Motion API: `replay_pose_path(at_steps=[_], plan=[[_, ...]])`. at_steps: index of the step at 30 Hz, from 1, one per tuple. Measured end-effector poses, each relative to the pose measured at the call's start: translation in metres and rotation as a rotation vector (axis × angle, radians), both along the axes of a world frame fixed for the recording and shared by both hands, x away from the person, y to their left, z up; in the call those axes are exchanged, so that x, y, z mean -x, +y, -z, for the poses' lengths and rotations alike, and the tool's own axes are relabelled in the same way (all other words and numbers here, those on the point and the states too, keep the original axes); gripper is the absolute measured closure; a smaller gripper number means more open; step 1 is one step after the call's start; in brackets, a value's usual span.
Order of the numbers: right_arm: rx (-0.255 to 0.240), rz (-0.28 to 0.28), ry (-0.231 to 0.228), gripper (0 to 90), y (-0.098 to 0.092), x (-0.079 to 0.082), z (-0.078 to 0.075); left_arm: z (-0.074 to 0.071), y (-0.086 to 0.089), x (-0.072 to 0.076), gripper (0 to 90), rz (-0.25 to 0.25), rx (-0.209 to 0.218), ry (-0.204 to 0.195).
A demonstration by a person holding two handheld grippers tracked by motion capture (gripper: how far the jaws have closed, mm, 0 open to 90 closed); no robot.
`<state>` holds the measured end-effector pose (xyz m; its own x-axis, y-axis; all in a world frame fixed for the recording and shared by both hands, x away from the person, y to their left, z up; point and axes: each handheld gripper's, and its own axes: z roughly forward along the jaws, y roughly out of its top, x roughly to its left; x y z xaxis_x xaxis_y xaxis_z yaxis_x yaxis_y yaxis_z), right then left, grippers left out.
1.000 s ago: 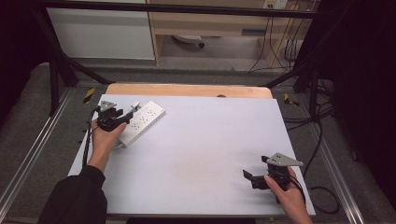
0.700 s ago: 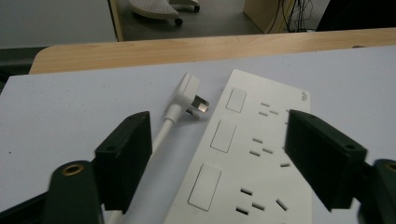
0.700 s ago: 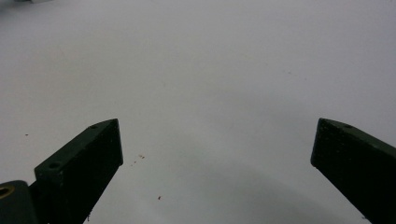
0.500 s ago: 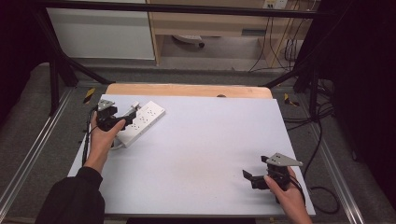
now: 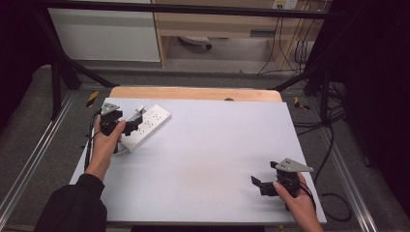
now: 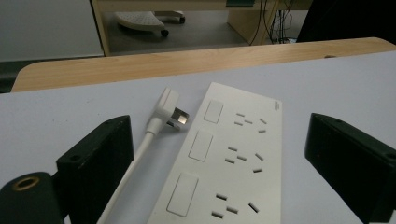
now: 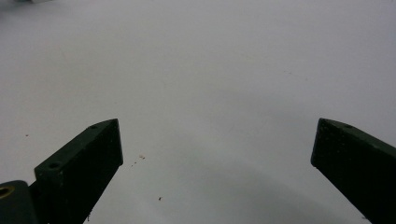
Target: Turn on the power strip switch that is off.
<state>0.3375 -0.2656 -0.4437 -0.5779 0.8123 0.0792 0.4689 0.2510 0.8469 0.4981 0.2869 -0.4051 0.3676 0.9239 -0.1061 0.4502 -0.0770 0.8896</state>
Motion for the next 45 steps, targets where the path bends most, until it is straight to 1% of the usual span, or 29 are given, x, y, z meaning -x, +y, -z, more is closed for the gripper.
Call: replay_pose_path(at_steps=[5,8,14,19,33,35,39,43,45], plan=[[-0.003,-0.001,0.003,2.5,0.001,0.000,0.000,-0.002,0.000,0.004,8.0,0.000,0.003,0.019],[-0.001,-0.001,0.002,2.5,0.000,0.000,0.000,-0.004,0.002,0.007,8.1,0.004,0.005,0.012],[-0.002,-0.002,0.005,2.5,0.001,0.000,0.000,-0.011,0.006,0.012,8.2,-0.010,0.005,0.009],[-0.002,-0.001,0.002,2.5,0.001,0.000,0.000,-0.016,0.008,0.018,8.4,-0.011,0.000,0.013],[0.001,-0.003,0.002,2.5,0.001,0.000,-0.001,-0.029,0.004,0.037,8.3,0.040,-0.001,0.006],[0.001,-0.002,0.001,2.5,0.001,0.000,0.000,-0.031,0.002,0.040,8.3,0.046,-0.002,-0.001],[0.000,-0.002,0.001,2.5,0.001,0.000,-0.001,-0.033,-0.001,0.047,8.5,0.056,0.006,-0.010],[0.000,-0.003,0.001,2.5,0.001,0.000,0.000,-0.033,-0.004,0.055,8.6,0.074,0.006,-0.010],[0.000,-0.002,0.002,2.5,0.001,0.000,-0.001,-0.033,-0.005,0.059,8.6,0.080,0.013,-0.012]])
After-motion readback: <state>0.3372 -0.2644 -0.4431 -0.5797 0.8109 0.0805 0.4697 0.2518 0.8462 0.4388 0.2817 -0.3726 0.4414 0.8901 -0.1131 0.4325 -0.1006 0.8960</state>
